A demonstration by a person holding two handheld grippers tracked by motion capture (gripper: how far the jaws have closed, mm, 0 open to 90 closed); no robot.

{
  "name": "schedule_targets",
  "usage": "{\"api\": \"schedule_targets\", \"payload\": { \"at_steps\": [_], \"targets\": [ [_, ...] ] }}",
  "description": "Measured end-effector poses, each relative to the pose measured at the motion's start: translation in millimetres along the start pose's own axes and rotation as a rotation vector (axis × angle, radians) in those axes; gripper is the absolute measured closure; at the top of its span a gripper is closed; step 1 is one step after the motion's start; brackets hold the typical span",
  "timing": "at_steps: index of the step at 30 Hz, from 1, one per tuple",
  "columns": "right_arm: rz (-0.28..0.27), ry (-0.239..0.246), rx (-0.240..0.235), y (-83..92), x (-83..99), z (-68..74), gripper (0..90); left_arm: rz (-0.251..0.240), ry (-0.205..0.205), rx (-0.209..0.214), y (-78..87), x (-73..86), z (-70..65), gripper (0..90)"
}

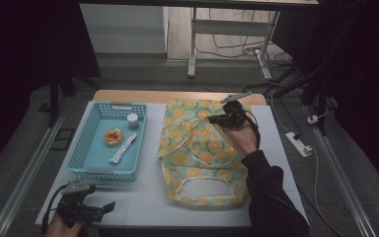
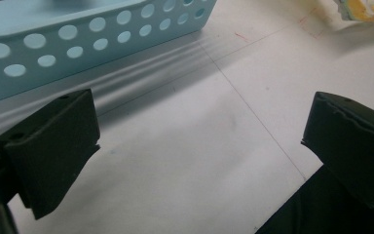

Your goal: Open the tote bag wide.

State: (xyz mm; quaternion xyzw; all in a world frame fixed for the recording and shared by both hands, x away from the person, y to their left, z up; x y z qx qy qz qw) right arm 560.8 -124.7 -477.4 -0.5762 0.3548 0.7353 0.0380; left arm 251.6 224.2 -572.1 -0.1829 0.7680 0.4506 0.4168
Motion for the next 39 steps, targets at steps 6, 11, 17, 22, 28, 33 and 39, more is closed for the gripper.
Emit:
{"api": "schedule_targets", "payload": {
  "at_steps": [6, 11, 17, 22, 28, 33, 39],
  "targets": [
    [0.0, 0.005, 0.03, -8.8, -4.1, -12.1, 88.4, 0.0, 0.001, 0.001, 0.0, 0.1, 0.0, 0.2],
    [0.011, 0.002, 0.051, -20.1, 4.8, -21.8, 88.3, 0.003, -0.001, 0.002, -0.1, 0.2, -0.1, 0.3],
    [0.039, 0.008, 0.058, -33.6, 20.8, -24.9, 88.1, 0.003, 0.0, 0.004, -0.2, 0.2, -0.1, 0.4],
    [0.077, 0.017, 0.069, -48.2, 42.2, -27.6, 88.0, 0.003, -0.001, 0.006, -0.1, 0.2, -0.2, 0.6],
    [0.105, 0.007, 0.082, -54.3, 60.0, -32.2, 88.0, 0.004, 0.0, 0.008, -0.3, 0.3, -0.1, 0.7],
    [0.1, -0.001, 0.081, -55.6, 69.7, -34.1, 86.4, 0.007, -0.001, 0.009, -0.5, 0.3, -0.3, 0.8],
    [0.112, -0.005, 0.091, -55.0, 74.6, -35.3, 81.6, 0.008, -0.002, 0.01, -0.5, 0.4, -0.5, 0.9]
  ]
}}
Point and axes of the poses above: each handheld gripper's, and its own axes: y roughly backward along the jaws, x roughly out of its underside, z roughly to its left, the point moved 7 cm from there along -y, roughly forward along the jaws, and after that the axes turned 12 degrees about -z, right-handed, at the moved point
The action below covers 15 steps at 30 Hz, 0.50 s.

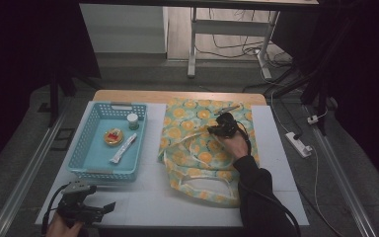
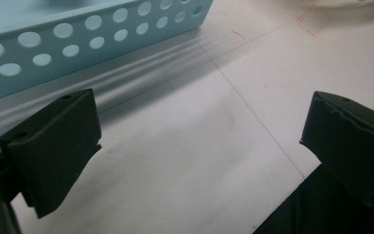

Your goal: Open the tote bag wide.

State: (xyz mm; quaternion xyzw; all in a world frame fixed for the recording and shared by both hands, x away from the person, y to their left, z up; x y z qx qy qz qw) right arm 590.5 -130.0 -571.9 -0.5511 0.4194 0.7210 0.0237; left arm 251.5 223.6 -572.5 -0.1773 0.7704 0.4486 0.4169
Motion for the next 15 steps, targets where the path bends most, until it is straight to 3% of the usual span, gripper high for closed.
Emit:
{"api": "schedule_targets", "payload": {
  "at_steps": [3, 15],
  "targets": [
    [-0.025, -0.015, -0.001, 6.1, -6.1, -0.4, 70.7, 0.0, 0.002, 0.001, -0.3, 0.0, 0.0, 1.1],
    [-0.074, -0.017, 0.005, 30.2, -19.0, 2.8, 46.1, 0.001, -0.002, 0.001, -0.2, 0.0, -0.3, 1.1]
  ]
}}
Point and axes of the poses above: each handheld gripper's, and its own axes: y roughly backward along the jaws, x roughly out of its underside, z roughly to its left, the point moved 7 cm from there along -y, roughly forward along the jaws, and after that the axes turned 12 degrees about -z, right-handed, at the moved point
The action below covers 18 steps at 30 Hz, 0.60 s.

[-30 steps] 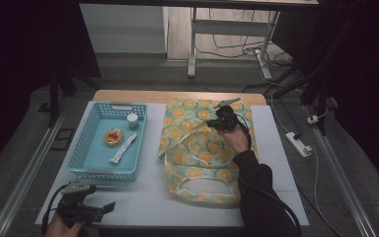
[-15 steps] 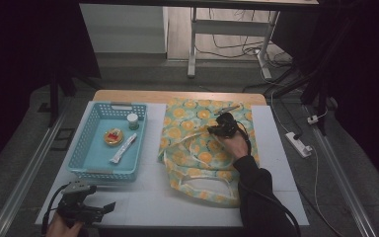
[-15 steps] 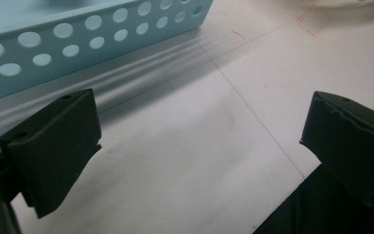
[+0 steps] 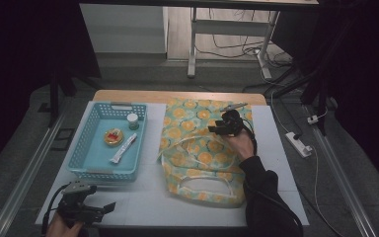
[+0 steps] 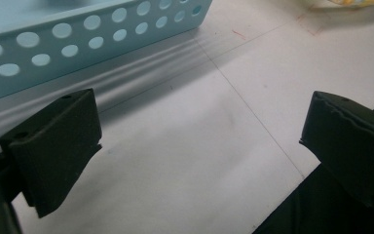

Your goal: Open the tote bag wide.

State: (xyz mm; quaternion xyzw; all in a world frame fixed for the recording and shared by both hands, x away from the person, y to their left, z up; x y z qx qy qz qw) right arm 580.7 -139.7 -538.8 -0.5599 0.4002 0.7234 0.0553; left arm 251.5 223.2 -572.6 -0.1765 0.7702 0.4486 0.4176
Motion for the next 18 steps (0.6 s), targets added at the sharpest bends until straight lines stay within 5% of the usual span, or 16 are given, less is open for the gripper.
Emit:
{"api": "schedule_targets", "payload": {
  "at_steps": [18],
  "targets": [
    [0.038, 0.036, -0.054, 31.5, 3.0, 36.9, 7.3, -0.004, -0.004, 0.0, 0.5, -0.1, -0.6, 1.1]
  ]
}}
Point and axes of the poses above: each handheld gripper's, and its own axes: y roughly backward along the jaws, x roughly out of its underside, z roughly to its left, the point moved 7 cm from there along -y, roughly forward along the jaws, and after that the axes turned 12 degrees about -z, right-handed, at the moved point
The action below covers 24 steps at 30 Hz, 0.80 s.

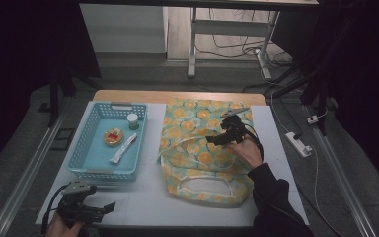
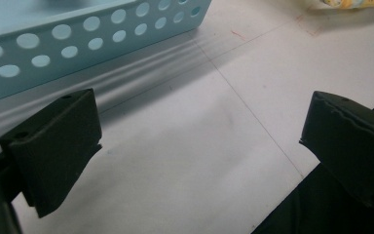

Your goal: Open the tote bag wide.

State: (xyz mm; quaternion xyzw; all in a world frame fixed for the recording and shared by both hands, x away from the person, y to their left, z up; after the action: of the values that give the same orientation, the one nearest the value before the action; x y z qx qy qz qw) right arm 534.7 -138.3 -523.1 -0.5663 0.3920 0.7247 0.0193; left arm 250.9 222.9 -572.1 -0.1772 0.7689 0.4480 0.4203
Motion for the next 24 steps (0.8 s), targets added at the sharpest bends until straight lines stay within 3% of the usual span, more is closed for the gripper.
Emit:
{"api": "schedule_targets", "payload": {
  "at_steps": [6, 16, 24],
  "targets": [
    [0.008, 0.022, -0.03, 6.4, 10.5, 17.2, 0.0, 0.001, -0.001, 0.001, 0.1, 0.0, -0.1, 1.2],
    [0.054, 0.056, -0.062, 12.8, 29.9, 46.0, 0.0, 0.0, -0.001, 0.003, 0.3, 0.0, -0.5, 1.2],
    [0.1, 0.079, -0.063, 9.2, 53.4, 56.5, 0.0, -0.002, -0.003, 0.002, 0.3, 0.0, -0.7, 1.2]
  ]
}}
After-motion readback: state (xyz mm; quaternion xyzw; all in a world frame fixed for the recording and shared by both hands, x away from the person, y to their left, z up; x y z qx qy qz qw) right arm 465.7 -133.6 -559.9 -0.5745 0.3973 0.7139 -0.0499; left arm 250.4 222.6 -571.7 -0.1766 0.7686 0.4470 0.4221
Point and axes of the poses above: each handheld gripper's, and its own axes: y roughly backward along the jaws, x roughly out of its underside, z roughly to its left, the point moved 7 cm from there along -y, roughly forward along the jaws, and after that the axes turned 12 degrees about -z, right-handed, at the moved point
